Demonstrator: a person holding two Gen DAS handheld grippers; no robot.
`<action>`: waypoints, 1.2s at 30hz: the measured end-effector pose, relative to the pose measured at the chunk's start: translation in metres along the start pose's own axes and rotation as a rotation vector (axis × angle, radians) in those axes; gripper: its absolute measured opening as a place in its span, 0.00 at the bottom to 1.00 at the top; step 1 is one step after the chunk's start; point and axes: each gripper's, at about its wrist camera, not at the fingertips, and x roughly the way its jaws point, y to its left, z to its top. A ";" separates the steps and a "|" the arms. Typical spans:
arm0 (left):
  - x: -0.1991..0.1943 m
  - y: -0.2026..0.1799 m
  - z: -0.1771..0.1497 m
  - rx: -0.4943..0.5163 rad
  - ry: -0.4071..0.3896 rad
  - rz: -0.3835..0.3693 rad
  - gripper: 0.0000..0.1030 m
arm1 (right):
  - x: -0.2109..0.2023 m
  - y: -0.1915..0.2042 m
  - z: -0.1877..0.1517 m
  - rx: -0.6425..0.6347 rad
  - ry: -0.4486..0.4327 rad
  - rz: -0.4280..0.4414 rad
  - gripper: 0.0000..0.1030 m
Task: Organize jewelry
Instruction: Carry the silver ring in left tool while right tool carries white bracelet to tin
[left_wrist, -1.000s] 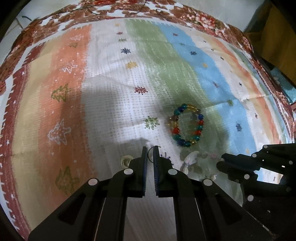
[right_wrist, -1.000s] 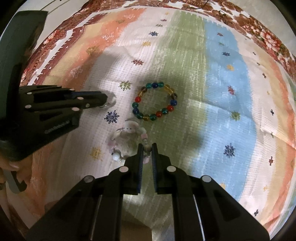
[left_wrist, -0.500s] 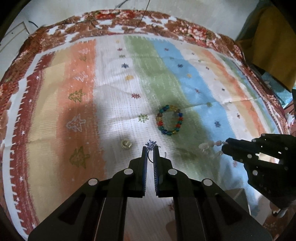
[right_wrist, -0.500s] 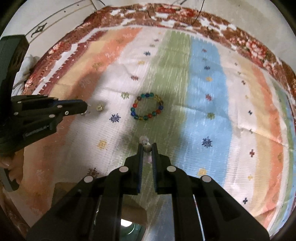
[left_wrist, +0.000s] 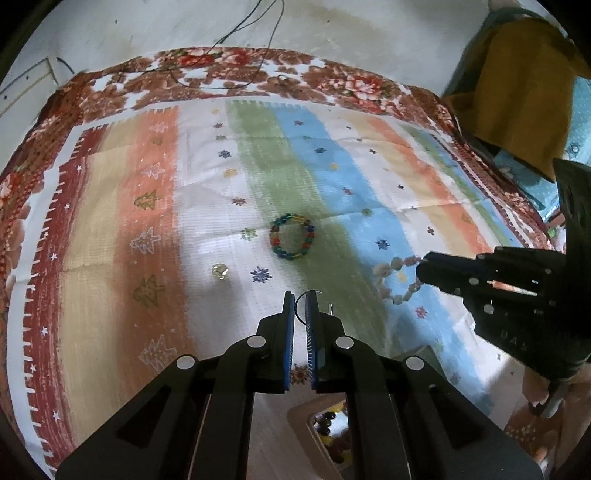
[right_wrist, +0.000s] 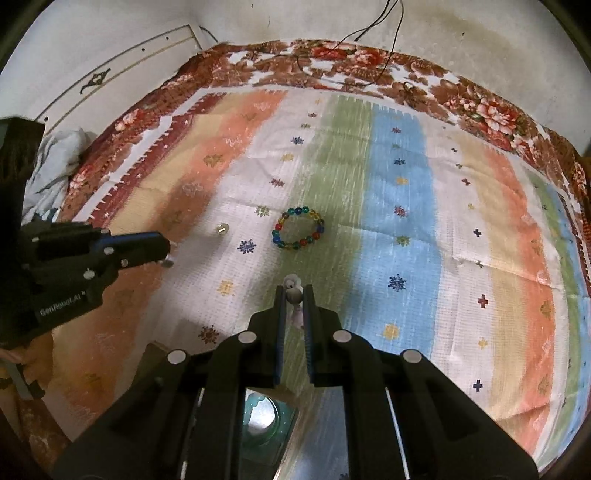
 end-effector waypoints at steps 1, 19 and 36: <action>-0.003 -0.002 -0.001 0.004 -0.007 0.004 0.06 | -0.003 0.000 -0.001 0.001 -0.006 0.000 0.10; -0.037 -0.028 -0.032 0.053 -0.049 -0.048 0.06 | -0.052 0.016 -0.027 -0.008 -0.079 0.067 0.10; -0.038 -0.054 -0.074 0.104 -0.005 -0.090 0.06 | -0.069 0.027 -0.068 0.003 -0.055 0.148 0.10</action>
